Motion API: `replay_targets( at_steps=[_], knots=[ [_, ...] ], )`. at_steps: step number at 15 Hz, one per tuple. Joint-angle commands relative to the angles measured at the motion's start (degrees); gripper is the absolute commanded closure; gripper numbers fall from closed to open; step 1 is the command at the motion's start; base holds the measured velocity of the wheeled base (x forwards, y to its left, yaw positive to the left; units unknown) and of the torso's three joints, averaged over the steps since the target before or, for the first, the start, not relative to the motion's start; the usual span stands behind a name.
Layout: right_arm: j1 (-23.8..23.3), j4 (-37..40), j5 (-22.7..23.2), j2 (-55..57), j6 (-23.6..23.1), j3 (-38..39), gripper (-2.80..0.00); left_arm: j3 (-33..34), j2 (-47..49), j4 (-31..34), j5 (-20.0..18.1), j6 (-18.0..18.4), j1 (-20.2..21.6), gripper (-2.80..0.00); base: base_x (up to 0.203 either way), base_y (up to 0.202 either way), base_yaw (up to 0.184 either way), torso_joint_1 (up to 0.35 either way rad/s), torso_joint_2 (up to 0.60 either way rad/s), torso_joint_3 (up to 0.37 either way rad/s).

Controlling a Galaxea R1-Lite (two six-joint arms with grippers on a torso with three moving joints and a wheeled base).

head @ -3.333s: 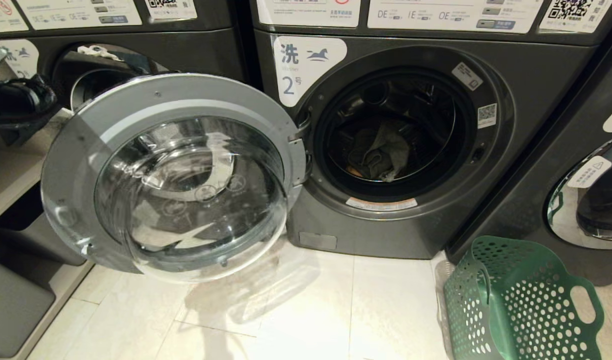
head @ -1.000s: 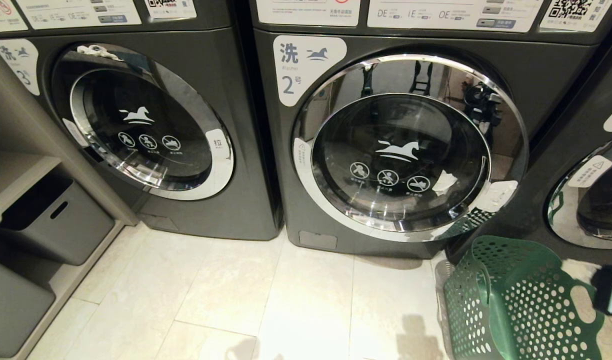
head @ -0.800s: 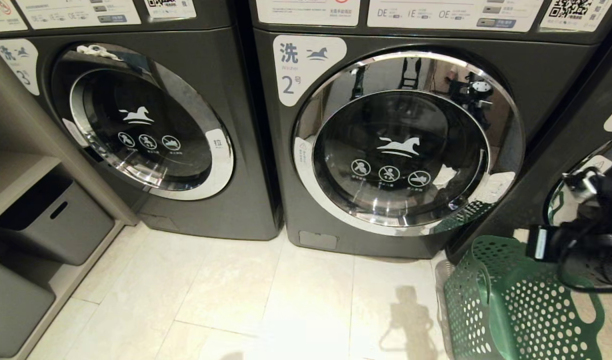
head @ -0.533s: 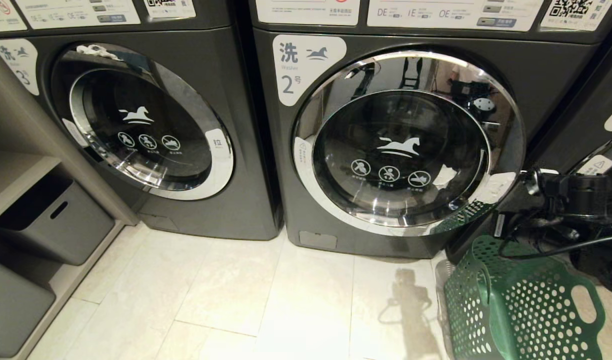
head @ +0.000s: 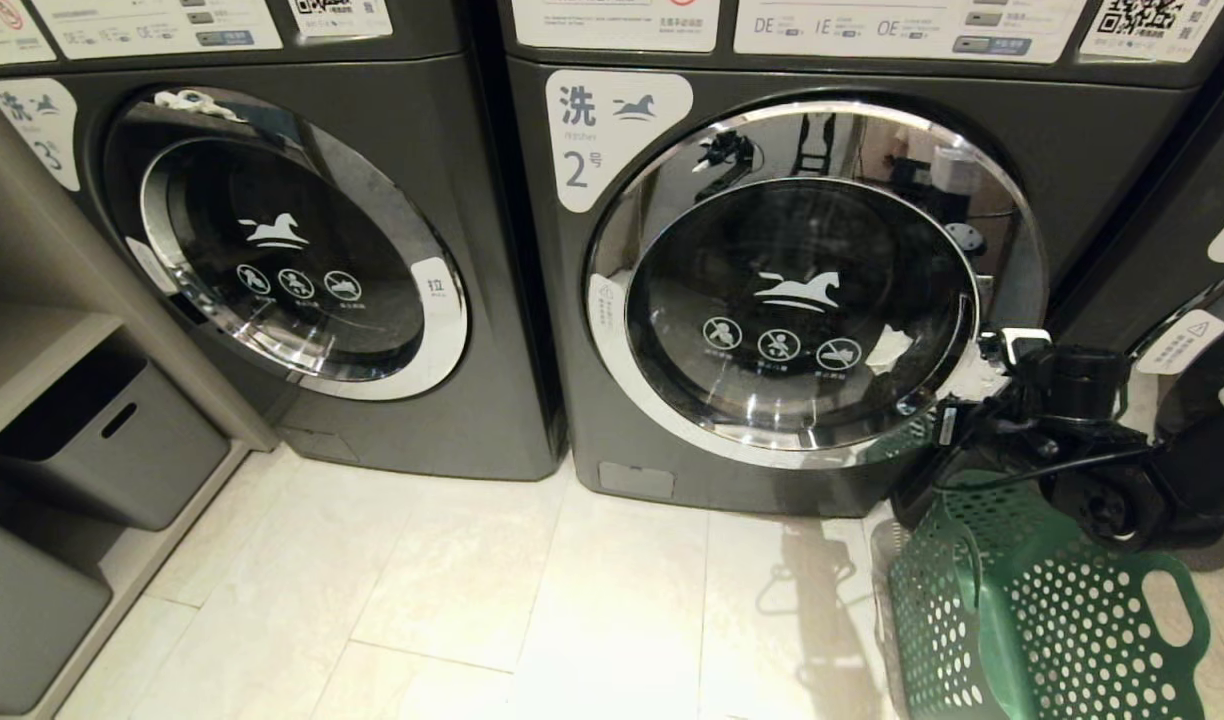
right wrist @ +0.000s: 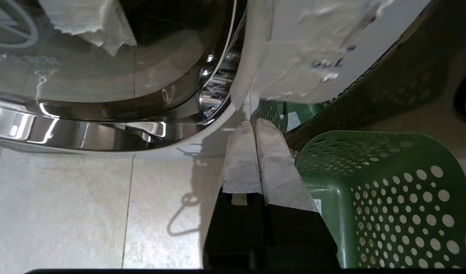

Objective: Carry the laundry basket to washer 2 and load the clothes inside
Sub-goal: Close the washing machine door with the left hand, then press the washing machine door tightly with the right hand

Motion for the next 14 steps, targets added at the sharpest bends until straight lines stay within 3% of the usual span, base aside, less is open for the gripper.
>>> replay_targets(
  at_steps=[1, 7, 14],
  knots=[
    [-0.7, -0.6, -0.2, 2.7, -0.3, -3.4, 0.00, 0.5, -1.7, 0.3, 0.4, 0.0, 0.6, 0.00, 0.000, 0.000, 0.000, 0.000, 0.00, 0.000],
    [-3.5, -0.7, -2.3, 8.5, -4.3, -17.5, 0.00, 0.8, -2.6, 1.8, 0.4, 0.0, 1.7, 0.00, 0.000, 0.000, 0.000, 0.000, 0.00, 0.000],
    [-4.1, -0.6, -0.5, 16.1, -4.3, -30.6, 0.00, 1.0, -2.7, 1.9, 0.4, 0.1, 1.7, 0.00, 0.000, 0.000, 0.000, 0.000, 0.00, 0.000]
  ],
)
